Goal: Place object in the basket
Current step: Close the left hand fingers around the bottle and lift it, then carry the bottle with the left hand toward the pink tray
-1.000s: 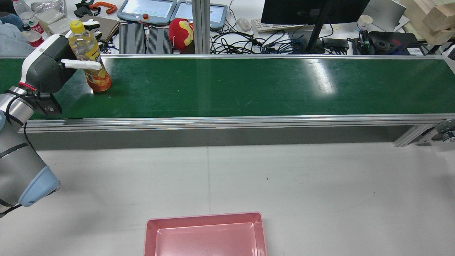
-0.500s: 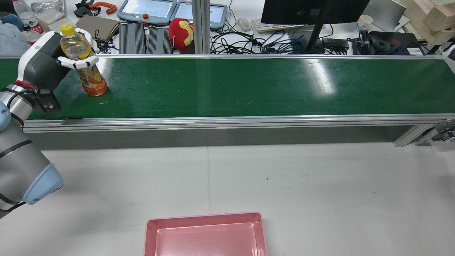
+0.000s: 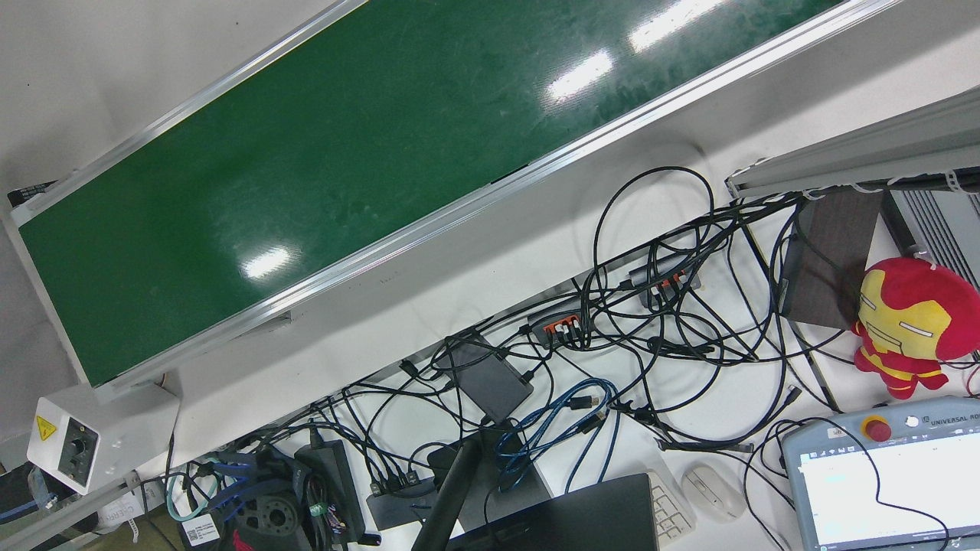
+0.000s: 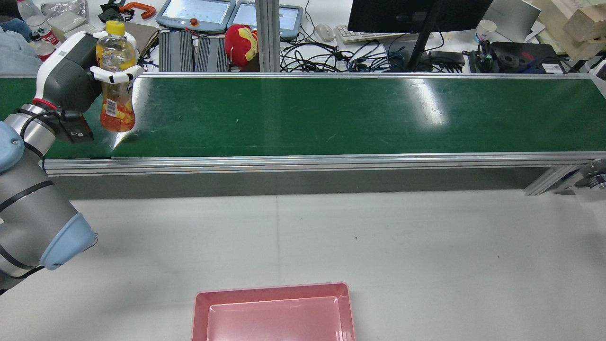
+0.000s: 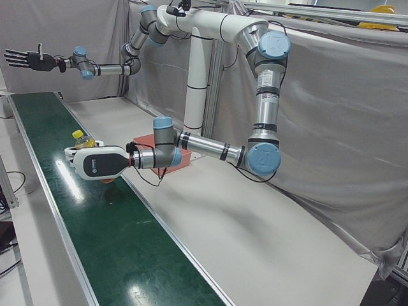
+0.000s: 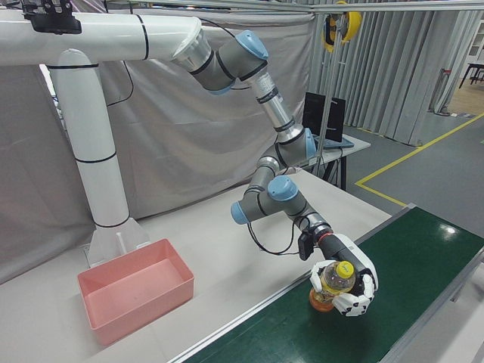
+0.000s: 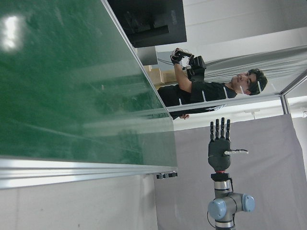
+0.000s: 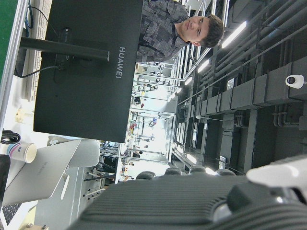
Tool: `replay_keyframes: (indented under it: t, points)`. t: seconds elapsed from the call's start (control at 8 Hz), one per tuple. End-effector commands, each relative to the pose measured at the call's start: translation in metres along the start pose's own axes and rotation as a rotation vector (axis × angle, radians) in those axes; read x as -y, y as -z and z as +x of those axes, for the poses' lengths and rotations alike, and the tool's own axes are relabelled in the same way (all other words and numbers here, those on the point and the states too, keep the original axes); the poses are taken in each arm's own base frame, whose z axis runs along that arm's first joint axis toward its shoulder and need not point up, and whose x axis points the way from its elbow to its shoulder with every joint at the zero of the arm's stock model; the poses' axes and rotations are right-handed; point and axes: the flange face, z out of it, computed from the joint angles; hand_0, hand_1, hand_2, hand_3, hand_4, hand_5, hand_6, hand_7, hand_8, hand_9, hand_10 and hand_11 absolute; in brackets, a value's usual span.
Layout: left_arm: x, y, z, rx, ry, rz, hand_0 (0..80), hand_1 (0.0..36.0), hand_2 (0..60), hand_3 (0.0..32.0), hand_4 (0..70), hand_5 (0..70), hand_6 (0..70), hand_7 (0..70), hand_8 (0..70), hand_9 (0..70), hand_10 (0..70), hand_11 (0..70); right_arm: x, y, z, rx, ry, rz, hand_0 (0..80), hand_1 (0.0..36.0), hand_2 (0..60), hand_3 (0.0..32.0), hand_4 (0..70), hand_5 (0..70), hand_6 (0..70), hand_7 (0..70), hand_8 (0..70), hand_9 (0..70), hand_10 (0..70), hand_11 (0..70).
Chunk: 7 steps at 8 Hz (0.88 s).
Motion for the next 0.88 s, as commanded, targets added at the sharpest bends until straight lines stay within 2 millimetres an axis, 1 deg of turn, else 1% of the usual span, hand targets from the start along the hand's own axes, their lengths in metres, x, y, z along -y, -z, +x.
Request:
replay_keyframes:
  t: [0.0, 0.12, 0.25, 0.38, 0.5, 0.62, 0.75]
  points:
    - [-0.093, 0.011, -0.06, 0.133, 0.063, -0.093, 53.8, 21.4, 60.0, 0.0, 46.2, 70.0, 63.6, 58.0, 70.0, 70.0, 70.0, 70.0, 0.0, 0.0, 0.0, 0.0, 0.0, 0.0, 0.0, 0.0, 0.0, 0.0, 0.0, 0.0, 0.0, 0.0, 0.0, 0.0, 0.0, 0.0]
    - [-0.115, 0.027, -0.076, 0.174, 0.084, -0.114, 53.5, 20.7, 60.0, 0.0, 45.7, 70.0, 63.7, 58.2, 70.0, 70.0, 70.0, 70.0, 0.0, 0.0, 0.0, 0.0, 0.0, 0.0, 0.0, 0.0, 0.0, 0.0, 0.0, 0.0, 0.0, 0.0, 0.0, 0.0, 0.0, 0.0]
    - [-0.137, 0.043, -0.081, 0.232, 0.098, -0.149, 53.5, 20.8, 60.0, 0.0, 45.6, 70.0, 63.6, 58.2, 70.0, 70.0, 70.0, 70.0, 0.0, 0.0, 0.0, 0.0, 0.0, 0.0, 0.0, 0.0, 0.0, 0.0, 0.0, 0.0, 0.0, 0.0, 0.0, 0.0, 0.0, 0.0]
    - [-0.153, 0.051, -0.083, 0.326, 0.103, -0.215, 53.3, 20.8, 60.0, 0.0, 45.8, 70.0, 64.2, 58.8, 70.0, 70.0, 70.0, 70.0, 0.0, 0.0, 0.0, 0.0, 0.0, 0.0, 0.0, 0.0, 0.0, 0.0, 0.0, 0.0, 0.0, 0.0, 0.0, 0.0, 0.0, 0.0]
    - [-0.175, 0.063, -0.088, 0.378, 0.124, -0.277, 53.9, 21.1, 60.0, 0.0, 45.1, 70.0, 64.1, 58.6, 70.0, 70.0, 70.0, 70.0, 0.0, 0.0, 0.001, -0.001, 0.0, 0.0, 0.0, 0.0, 0.0, 0.0, 0.0, 0.0, 0.0, 0.0, 0.0, 0.0, 0.0, 0.0]
    - [-0.203, 0.098, -0.113, 0.458, 0.13, -0.307, 55.1, 21.9, 60.0, 0.0, 43.6, 70.0, 62.7, 57.7, 70.0, 70.0, 70.0, 70.0, 0.0, 0.0, 0.0, 0.0, 0.0, 0.0, 0.0, 0.0, 0.0, 0.0, 0.0, 0.0, 0.0, 0.0, 0.0, 0.0, 0.0, 0.0]
    - [-0.224, 0.118, -0.142, 0.509, 0.109, -0.341, 57.0, 22.9, 60.0, 0.0, 43.9, 70.0, 61.9, 56.8, 70.0, 70.0, 70.0, 70.0, 0.0, 0.0, 0.0, 0.0, 0.0, 0.0, 0.0, 0.0, 0.0, 0.0, 0.0, 0.0, 0.0, 0.0, 0.0, 0.0, 0.0, 0.0]
